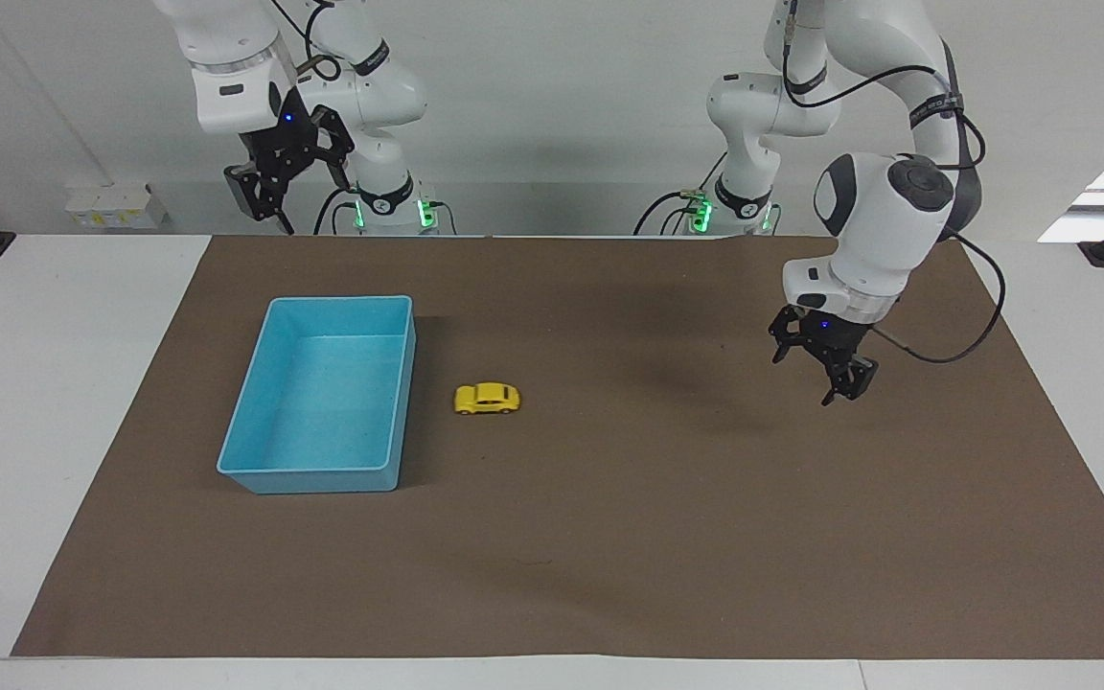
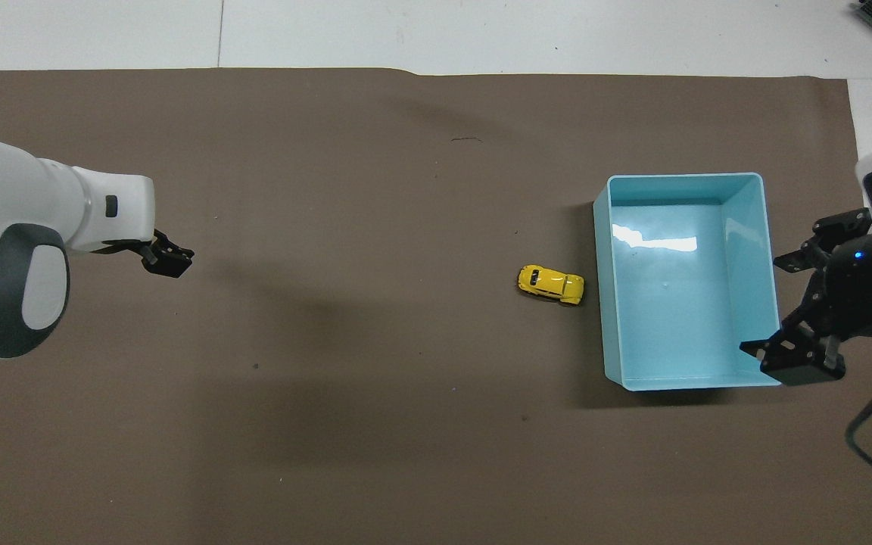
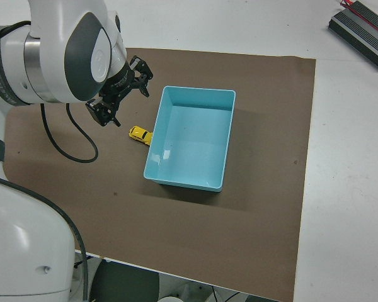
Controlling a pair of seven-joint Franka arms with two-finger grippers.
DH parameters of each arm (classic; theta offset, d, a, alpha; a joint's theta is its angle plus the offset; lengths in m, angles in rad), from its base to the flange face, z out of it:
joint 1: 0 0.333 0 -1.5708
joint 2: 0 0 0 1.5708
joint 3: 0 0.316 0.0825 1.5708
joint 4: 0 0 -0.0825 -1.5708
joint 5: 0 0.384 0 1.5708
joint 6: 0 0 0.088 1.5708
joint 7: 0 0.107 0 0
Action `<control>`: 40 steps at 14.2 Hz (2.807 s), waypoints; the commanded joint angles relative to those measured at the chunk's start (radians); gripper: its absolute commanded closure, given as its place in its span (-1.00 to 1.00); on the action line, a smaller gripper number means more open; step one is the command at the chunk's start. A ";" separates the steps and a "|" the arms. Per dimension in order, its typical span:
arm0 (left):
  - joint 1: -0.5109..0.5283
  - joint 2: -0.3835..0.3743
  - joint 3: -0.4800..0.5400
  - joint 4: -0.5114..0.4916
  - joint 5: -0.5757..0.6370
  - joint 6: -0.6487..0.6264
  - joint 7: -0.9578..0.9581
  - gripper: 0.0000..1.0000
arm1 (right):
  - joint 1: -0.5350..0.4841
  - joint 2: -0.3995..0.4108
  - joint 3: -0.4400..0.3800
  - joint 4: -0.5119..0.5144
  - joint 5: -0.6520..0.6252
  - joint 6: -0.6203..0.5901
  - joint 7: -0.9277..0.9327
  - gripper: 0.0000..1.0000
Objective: Wind up and store yellow beetle car
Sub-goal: 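Lower the right gripper onto the yellow car beside the bin, then grasp the yellow car with the right gripper and lift it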
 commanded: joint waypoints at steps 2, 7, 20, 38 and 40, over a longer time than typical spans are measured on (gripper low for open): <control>0.071 0.000 -0.013 0.126 0.009 -0.154 -0.217 -1.00 | 0.028 -0.038 0.003 -0.118 0.007 0.113 -0.117 -1.00; 0.085 -0.013 -0.002 0.234 0.011 -0.266 -0.506 -1.00 | 0.145 0.031 0.003 -0.179 0.009 0.273 -0.082 -1.00; 0.092 -0.088 -0.002 0.268 0.084 -0.479 -0.578 -1.00 | 0.189 0.172 0.003 -0.310 0.003 0.561 -0.056 -1.00; 0.092 -0.091 -0.004 0.269 0.081 -0.493 -0.597 -1.00 | 0.185 0.392 0.001 -0.410 -0.085 0.863 -0.061 0.34; 0.092 -0.091 -0.004 0.269 0.081 -0.493 -0.597 -1.00 | 0.185 0.392 0.001 -0.413 -0.085 0.860 -0.067 0.62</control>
